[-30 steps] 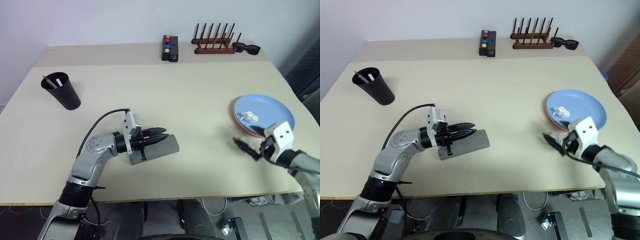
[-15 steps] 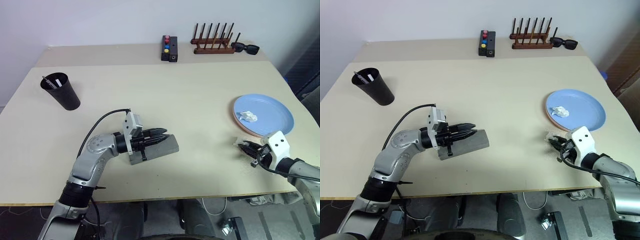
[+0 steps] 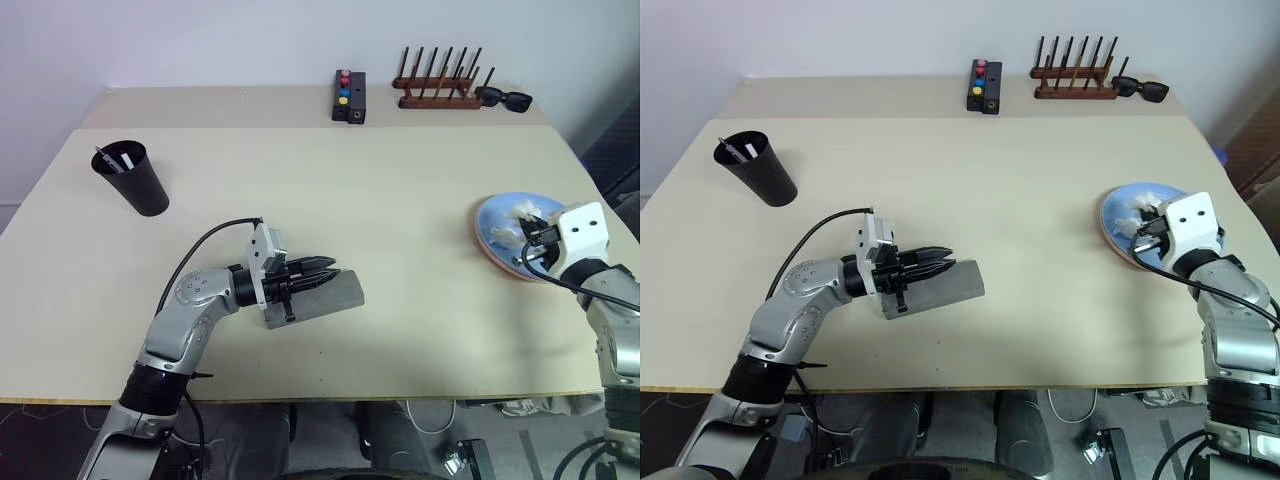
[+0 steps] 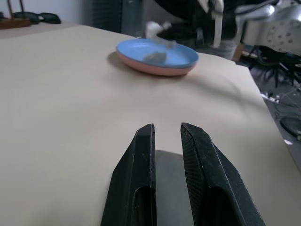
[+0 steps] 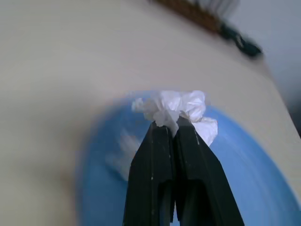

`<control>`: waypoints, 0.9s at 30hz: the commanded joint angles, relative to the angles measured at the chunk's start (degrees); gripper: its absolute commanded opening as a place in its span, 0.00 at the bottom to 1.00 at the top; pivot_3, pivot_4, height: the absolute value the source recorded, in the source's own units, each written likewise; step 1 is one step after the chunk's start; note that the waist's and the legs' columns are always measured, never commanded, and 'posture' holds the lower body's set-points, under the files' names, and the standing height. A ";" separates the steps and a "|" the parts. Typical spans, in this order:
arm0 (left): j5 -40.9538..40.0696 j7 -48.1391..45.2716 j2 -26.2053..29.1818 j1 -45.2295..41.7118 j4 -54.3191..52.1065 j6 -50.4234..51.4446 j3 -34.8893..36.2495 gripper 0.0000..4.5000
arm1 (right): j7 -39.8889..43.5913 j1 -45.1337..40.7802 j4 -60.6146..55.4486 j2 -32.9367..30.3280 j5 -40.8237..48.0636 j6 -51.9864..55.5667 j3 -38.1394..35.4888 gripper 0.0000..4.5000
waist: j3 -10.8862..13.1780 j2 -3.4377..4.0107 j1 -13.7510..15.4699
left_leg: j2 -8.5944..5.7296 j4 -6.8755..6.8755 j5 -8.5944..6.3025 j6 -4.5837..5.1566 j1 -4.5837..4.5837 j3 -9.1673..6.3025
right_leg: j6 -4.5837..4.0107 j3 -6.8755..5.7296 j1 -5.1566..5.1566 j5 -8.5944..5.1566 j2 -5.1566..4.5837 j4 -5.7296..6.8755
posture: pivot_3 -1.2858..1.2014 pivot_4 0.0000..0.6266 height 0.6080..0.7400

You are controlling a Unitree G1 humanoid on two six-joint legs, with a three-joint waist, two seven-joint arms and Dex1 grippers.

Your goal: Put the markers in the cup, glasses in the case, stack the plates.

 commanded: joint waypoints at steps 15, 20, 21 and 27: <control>3.95 10.46 3.16 1.79 4.26 -8.33 12.26 0.18 | 10.98 -1.44 -12.24 3.87 11.50 -1.55 5.45 0.73 | 0.00 0.02 -1.62 | 0.04 0.02 0.00 0.01 0.10 -0.01 | 0.03 0.00 0.02 0.00 0.02 0.11 | 0.52 0.24 0.99; 5.43 15.10 6.38 8.66 5.37 -12.16 20.43 0.18 | 14.24 -3.26 -13.03 5.23 12.41 1.18 10.93 0.73 | 0.01 0.03 -1.45 | 0.06 -0.02 -0.01 0.02 0.08 -0.02 | 0.02 0.00 -0.01 0.00 0.01 0.10 | 0.52 0.24 0.99; 5.59 15.57 6.65 9.57 5.20 -12.48 20.95 0.18 | 14.58 -3.63 -12.57 5.35 12.32 1.22 11.31 0.73 | 0.02 0.03 -1.19 | 0.05 -0.01 -0.01 0.02 0.06 -0.02 | 0.02 0.00 -0.04 0.00 0.01 0.09 | 0.52 0.24 0.99; 5.23 18.22 6.91 16.27 2.19 -13.52 24.86 0.18 | 16.75 -7.60 -5.15 6.14 10.55 -0.97 13.79 0.73 | 0.01 0.01 -1.21 | 0.03 0.07 -0.02 0.00 0.03 -0.02 | 0.02 -0.01 0.01 -0.01 -0.03 0.04 | 0.52 0.24 0.99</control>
